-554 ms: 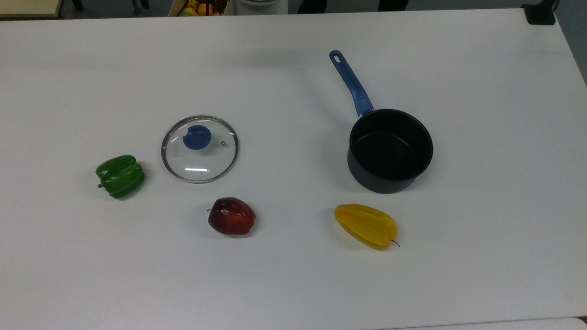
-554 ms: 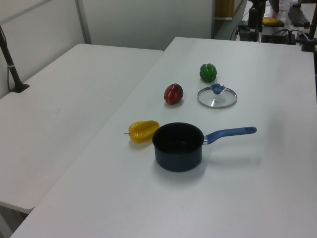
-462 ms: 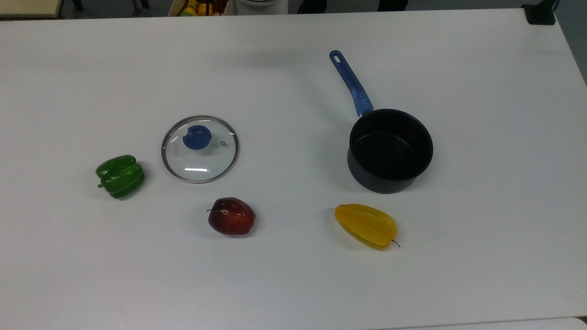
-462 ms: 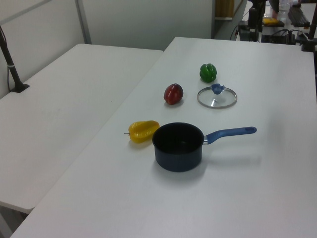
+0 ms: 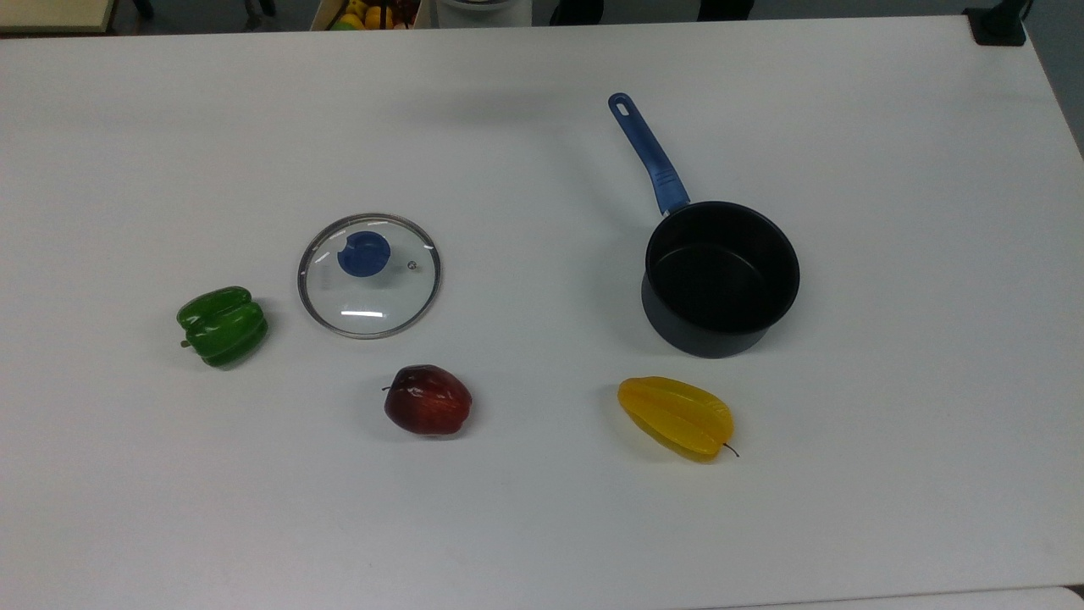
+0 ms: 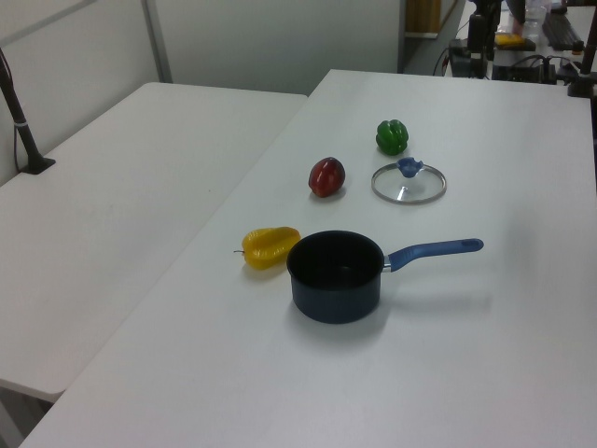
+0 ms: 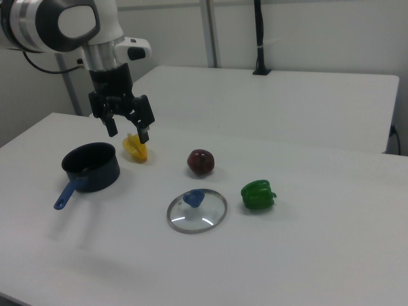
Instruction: Close lid
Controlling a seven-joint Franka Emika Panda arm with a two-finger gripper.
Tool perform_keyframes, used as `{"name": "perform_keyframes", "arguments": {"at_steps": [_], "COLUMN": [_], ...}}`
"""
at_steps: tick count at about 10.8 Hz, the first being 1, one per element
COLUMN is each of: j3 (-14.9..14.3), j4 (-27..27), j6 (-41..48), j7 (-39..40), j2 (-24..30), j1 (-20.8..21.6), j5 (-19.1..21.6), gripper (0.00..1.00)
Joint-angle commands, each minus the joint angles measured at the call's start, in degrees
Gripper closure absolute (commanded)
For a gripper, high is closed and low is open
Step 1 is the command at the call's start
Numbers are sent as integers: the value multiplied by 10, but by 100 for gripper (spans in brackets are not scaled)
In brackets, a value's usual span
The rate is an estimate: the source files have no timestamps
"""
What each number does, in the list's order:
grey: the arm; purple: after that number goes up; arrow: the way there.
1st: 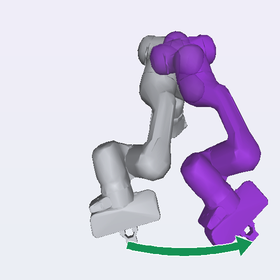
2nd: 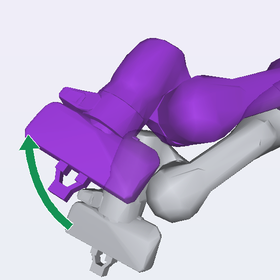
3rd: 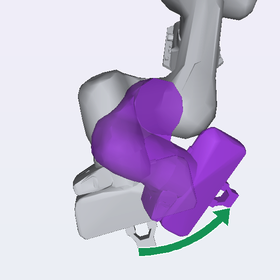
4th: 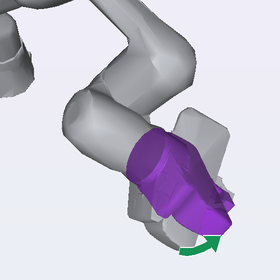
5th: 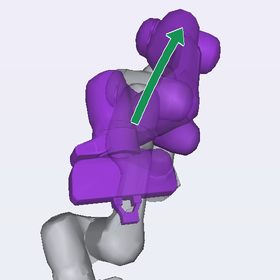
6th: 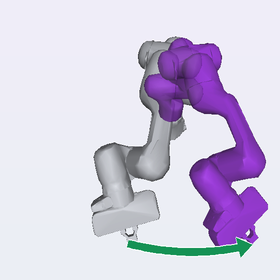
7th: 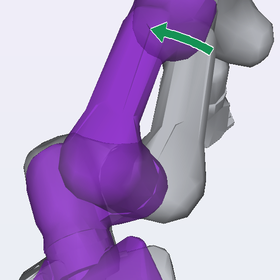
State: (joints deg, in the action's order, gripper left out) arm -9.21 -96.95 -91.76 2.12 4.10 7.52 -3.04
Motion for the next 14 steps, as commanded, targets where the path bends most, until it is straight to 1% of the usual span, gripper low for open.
{"name": "perform_keyframes", "arguments": {"at_steps": [1,3,4,7,8,9,10,14], "j3": [-4,-4,-4,-4,-4,-4,-4,-4], "j4": [6,-5,-26,-120,-153,-181,-197,-206], "j6": [-1,-20,-50,-181,-244,-304,-355,-513], "j7": [2,5,3,0,-1,-17,-38,-92], "j2": [-3,-3,-1,-4,-8,-20,-37,-126], "j1": [0,-6,-8,-16,-17,-18,-18,-29], "j5": [8,11,11,11,11,11,11,11], "gripper": [0,0,0,0,0,0,0,0]}}
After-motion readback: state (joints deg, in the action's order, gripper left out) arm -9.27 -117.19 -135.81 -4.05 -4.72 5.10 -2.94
